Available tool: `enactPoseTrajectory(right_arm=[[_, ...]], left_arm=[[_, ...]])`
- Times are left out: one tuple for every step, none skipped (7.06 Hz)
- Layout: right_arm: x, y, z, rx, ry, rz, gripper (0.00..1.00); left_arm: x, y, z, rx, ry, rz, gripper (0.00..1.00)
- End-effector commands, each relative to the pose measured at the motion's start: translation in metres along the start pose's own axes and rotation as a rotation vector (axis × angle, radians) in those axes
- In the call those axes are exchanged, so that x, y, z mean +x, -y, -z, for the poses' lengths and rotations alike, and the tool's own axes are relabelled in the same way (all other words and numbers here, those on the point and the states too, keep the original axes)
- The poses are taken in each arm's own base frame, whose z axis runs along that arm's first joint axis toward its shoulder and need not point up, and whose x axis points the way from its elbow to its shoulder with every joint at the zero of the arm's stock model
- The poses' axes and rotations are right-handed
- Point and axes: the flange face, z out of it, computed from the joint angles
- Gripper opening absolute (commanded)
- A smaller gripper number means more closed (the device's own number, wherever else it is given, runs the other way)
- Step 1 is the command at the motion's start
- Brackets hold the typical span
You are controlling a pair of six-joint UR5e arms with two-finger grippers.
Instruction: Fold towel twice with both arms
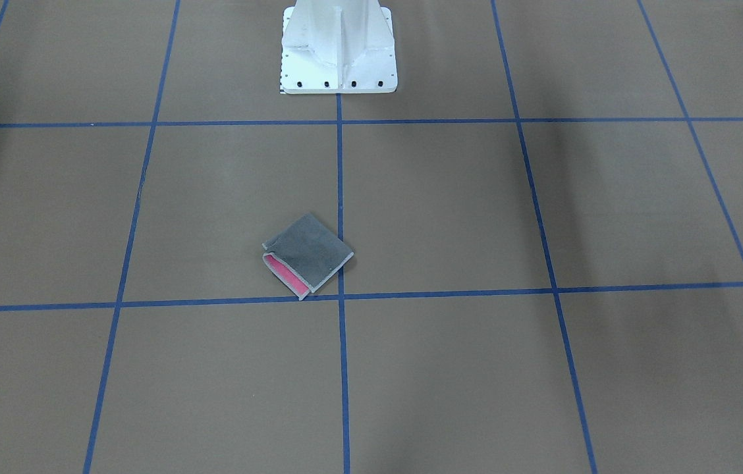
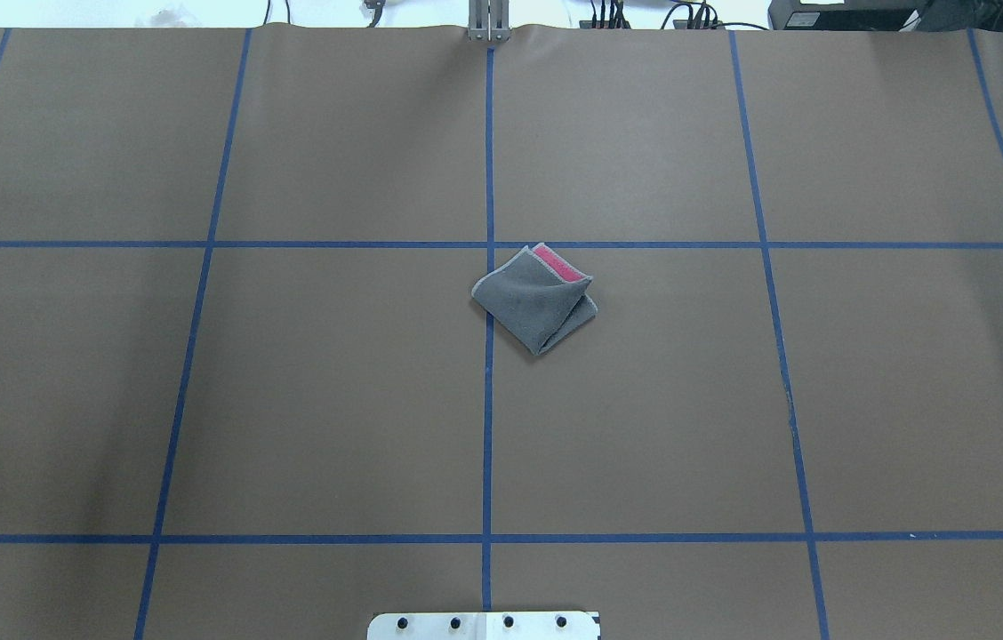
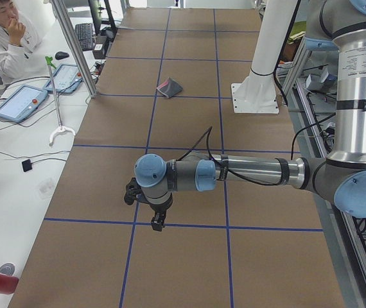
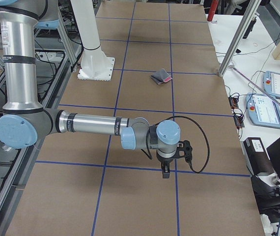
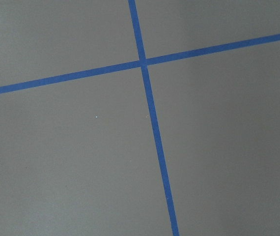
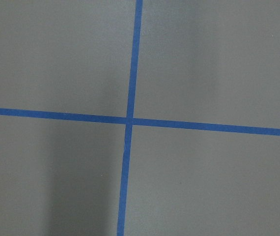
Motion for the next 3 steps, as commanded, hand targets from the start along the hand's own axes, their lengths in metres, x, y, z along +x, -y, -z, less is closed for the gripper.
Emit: enactPoseTrajectory(right_arm=[[0.0016,-0.0028,-0.0016,-0.003,0.000,-0.002,0.99],[0.0020,-0.0036,-0.0021,-0.005,0.000,-0.003,0.99],[0.0025,-0.0044,-0.0026,-0.006,0.000,-0.004,0.99]], left_arm=[[-0.0005,-0.0001,-0.0005,-0.001,0.000,0.001,1.00],[-0.0005,-0.0001,-0.0005,-0.001,0.000,0.001,1.00],[-0.0009,-0.0009,-0.0010,-0.002,-0.001,0.002,1.00]])
